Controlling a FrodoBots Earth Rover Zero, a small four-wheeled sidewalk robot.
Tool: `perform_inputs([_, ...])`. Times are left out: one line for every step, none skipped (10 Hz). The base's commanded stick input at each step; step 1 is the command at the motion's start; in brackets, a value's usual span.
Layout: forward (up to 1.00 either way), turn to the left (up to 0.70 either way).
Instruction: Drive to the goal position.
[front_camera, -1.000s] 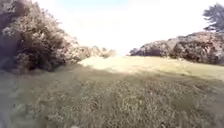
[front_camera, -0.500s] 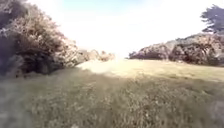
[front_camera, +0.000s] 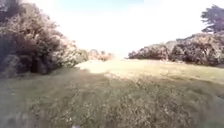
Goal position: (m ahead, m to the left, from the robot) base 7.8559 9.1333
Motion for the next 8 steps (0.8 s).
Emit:
perform_inputs([0.7, 0.0])
perform_inputs([0.7, 0.0])
perform_inputs([0.7, 0.0])
perform_inputs([0.7, 0.0])
perform_inputs([0.7, 0.0])
perform_inputs([0.7, 0.0])
perform_inputs([0.7, 0.0])
perform_inputs([0.7, 0.0])
